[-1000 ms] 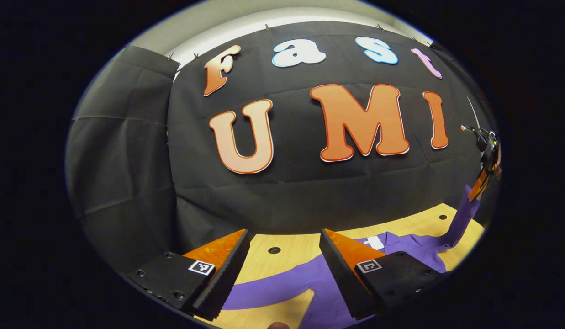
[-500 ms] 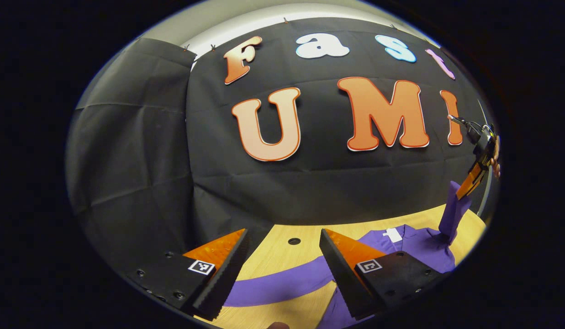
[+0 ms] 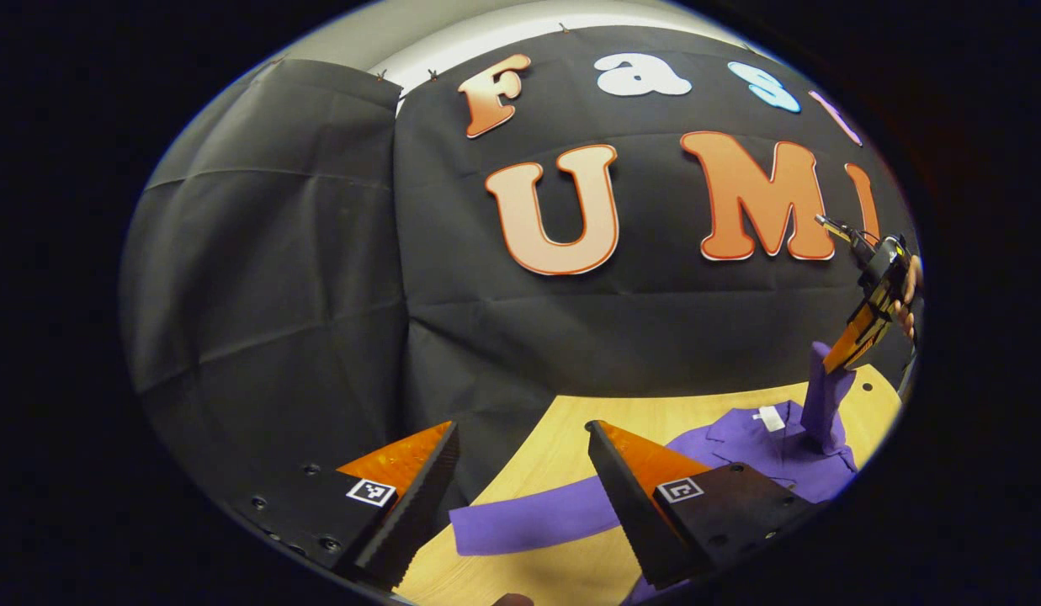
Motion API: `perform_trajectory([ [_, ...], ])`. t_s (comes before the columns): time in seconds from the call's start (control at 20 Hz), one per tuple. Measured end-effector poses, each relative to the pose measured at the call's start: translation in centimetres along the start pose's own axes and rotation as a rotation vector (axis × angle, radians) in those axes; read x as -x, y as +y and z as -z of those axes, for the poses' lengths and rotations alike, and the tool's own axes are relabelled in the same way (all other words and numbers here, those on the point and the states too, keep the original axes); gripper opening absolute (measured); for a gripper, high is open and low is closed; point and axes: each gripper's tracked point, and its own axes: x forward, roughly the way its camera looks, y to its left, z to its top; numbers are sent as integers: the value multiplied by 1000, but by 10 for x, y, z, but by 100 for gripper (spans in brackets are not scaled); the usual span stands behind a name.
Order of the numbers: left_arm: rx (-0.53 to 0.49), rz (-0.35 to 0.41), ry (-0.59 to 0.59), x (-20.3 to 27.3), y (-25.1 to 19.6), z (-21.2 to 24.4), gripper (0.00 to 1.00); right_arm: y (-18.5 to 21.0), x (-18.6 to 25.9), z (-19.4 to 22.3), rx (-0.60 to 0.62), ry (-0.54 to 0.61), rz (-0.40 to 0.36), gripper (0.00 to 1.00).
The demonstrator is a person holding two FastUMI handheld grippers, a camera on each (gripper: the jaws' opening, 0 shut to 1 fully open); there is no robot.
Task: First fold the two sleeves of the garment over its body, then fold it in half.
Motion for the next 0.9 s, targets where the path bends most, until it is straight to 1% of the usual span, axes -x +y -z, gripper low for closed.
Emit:
perform_trajectory([
  [0.05, 0, -11, 10, -2, 5, 3, 96, 6, -2, -2, -3, -13, -17, 11],
  [0.15, -2, -27, 23, -6, 12, 9, 96, 13, 5, -14, -7, -70, -42, 23],
  [0.2, -5, -32, 30, -9, 14, 12, 96, 12, 13, -22, -14, -111, -44, 38],
  [0.25, -5, -32, 42, -13, 15, 15, 96, 7, 22, -33, -13, -167, -36, 43],
  [0.3, -6, -27, 51, -19, 15, 17, 96, -1, 33, -44, -9, -231, -17, 57],
  [0.35, -5, -22, 68, -27, 15, 19, 96, -10, 45, -55, -7, -291, 4, 61],
  [0.4, 2, -11, 92, -35, 15, 25, 96, -18, 55, -63, -5, -348, 19, 60],
  [0.45, 12, -5, 126, -44, 14, 34, 96, -24, 68, -70, -2, -399, 37, 75],
  [0.5, 29, 10, 172, -53, 11, 44, 96, -31, 85, -75, 4, -444, 55, 81],
  [0.6, 72, 33, 274, -72, 8, 68, 96, -45, 115, -83, 21, -533, 100, 89],
  [0.7, 126, 43, 376, -83, 10, 91, 97, -59, 145, -89, 55, -618, 155, 94],
  [0.8, 127, 35, 486, -90, 18, 120, 97, -77, 170, -88, 87, -678, 225, 95],
  [0.85, 121, 29, 533, -96, 20, 134, 98, -86, 182, -88, 96, -696, 269, 100],
  [0.9, 121, 27, 581, -101, 21, 147, 98, -92, 194, -85, 112, -715, 296, 95],
])
